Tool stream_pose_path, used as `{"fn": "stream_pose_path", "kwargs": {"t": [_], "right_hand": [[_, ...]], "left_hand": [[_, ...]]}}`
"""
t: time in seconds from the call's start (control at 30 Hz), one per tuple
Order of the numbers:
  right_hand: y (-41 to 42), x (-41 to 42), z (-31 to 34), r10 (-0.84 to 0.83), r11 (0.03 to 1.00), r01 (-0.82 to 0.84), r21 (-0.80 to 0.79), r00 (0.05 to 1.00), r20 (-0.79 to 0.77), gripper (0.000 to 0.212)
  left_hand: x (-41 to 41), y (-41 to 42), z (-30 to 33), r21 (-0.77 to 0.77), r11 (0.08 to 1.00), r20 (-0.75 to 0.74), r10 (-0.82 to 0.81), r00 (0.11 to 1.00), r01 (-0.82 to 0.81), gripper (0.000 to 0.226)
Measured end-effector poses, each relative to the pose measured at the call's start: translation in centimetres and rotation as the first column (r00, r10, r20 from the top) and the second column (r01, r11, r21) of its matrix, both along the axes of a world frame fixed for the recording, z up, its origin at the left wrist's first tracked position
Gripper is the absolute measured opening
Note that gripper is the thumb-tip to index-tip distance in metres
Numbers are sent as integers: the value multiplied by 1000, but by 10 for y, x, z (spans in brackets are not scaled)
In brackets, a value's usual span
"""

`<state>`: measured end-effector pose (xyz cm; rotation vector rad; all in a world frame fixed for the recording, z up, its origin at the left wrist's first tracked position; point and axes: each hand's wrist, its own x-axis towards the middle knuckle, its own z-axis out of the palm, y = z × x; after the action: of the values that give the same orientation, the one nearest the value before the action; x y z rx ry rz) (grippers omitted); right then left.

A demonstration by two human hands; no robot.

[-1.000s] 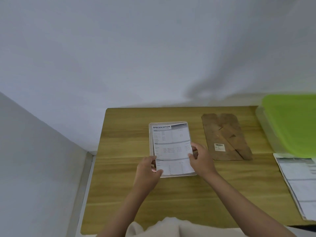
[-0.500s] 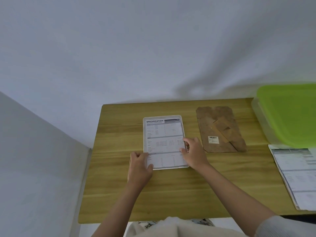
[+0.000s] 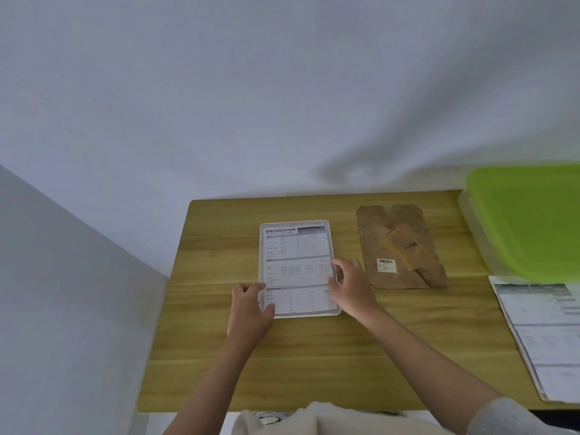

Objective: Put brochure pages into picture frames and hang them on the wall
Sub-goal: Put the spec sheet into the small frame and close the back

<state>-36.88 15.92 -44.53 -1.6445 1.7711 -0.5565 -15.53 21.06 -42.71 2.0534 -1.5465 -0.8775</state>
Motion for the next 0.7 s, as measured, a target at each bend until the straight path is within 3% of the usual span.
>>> {"fn": "stream_pose_path", "kwargs": {"t": [0.27, 0.47, 0.6, 0.7], "right_hand": [[9, -61, 3, -52, 988, 68, -139, 992, 112, 35], [2, -144, 4, -246, 943, 253, -215, 968, 58, 33], [-11, -185, -2, -355, 933, 344, -104, 929, -105, 43], [-19, -196, -3, -330, 937, 347, 40, 917, -225, 54]], "left_hand": [[-69, -14, 16, -133, 991, -38, 11, 999, -16, 38], [-162, -25, 10, -126, 990, -102, -78, 992, 64, 37], [-202, -31, 3, -20, 998, -110, -68, 992, 66, 46], [-221, -34, -2, 61, 995, -52, -70, 996, 73, 51]]}}
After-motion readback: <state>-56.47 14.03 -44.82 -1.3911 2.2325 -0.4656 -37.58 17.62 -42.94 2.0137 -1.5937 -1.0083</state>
